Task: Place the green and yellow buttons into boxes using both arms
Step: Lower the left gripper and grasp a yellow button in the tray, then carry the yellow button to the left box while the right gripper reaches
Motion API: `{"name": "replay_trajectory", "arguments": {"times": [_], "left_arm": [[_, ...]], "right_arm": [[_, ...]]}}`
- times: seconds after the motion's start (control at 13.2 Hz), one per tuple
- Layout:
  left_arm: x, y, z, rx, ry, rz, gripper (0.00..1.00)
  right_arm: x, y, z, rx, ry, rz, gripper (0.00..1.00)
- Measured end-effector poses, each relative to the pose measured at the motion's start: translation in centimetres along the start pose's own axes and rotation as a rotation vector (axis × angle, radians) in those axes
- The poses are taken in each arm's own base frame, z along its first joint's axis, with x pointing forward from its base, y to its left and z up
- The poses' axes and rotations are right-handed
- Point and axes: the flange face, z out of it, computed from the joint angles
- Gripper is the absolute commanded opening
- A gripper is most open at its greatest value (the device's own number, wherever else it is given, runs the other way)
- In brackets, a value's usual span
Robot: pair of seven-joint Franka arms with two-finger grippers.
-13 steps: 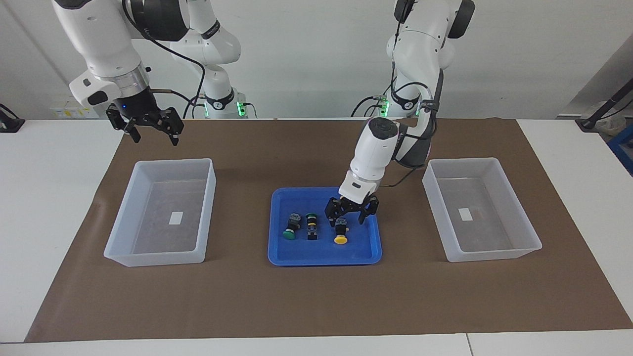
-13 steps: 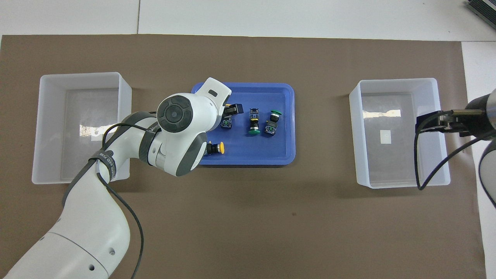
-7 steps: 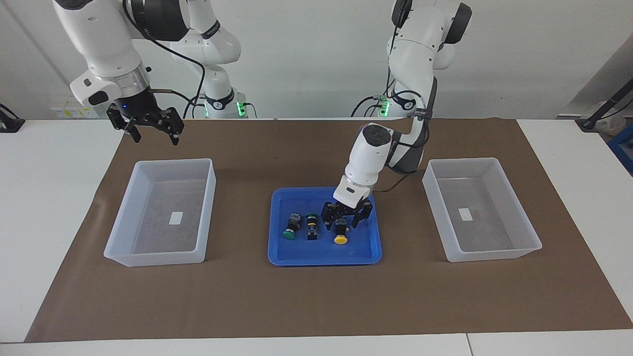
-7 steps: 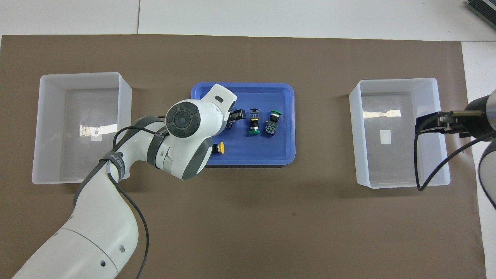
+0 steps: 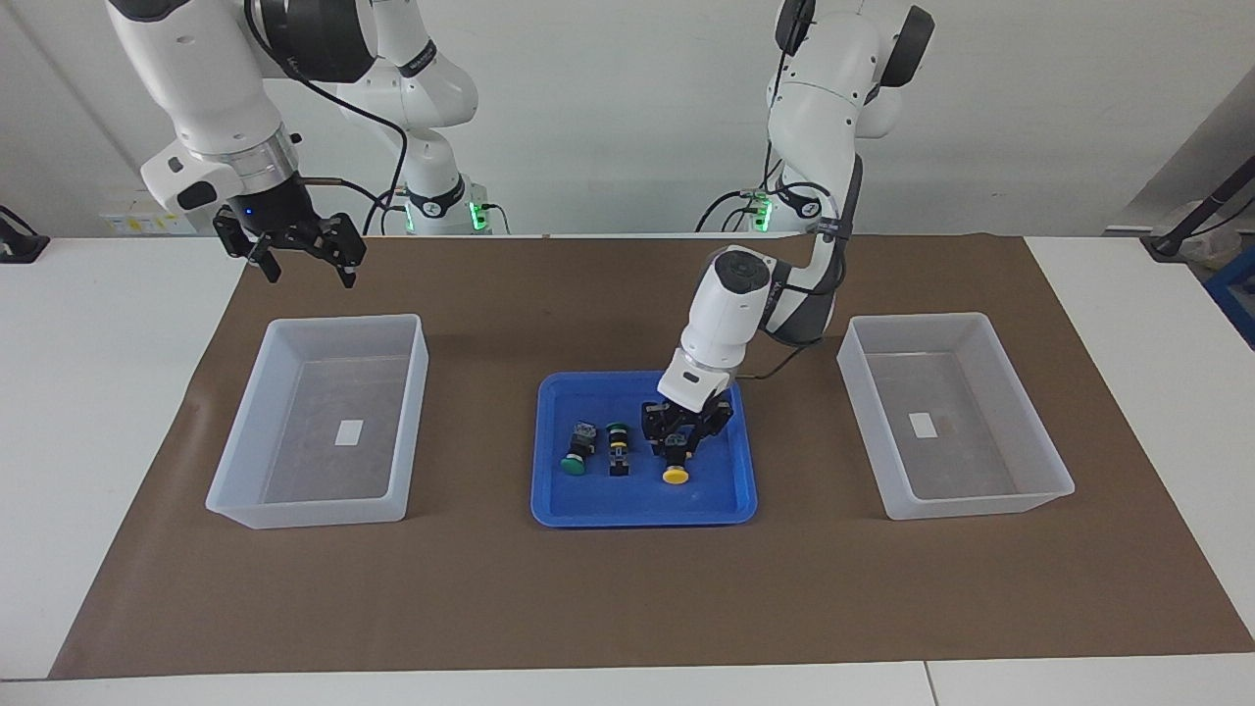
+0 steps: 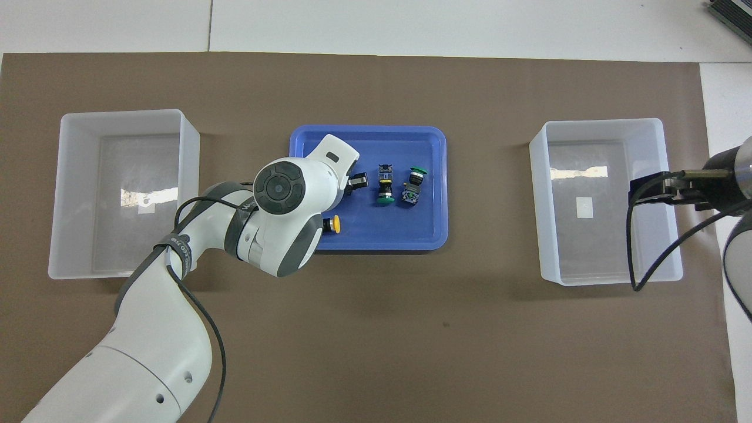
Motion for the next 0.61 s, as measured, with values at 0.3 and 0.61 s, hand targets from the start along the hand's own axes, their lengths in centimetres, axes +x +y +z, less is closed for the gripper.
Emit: {"name": "replay_trajectory", "arguments": {"times": [0.3,0.61], "left_arm": [[0.00,0.02,-0.02,-0.001,0.001,0.000,0.00],[0.71,0.41,-0.78,-0.010,0.015,-0.001,0.00]], "right_arm": [[-0.11,0.02,-0.06,0.000,0.002,0.000,1.00],[0.71,-0.27,-0.30,0.010,0.080,-0.003,1.00]]}}
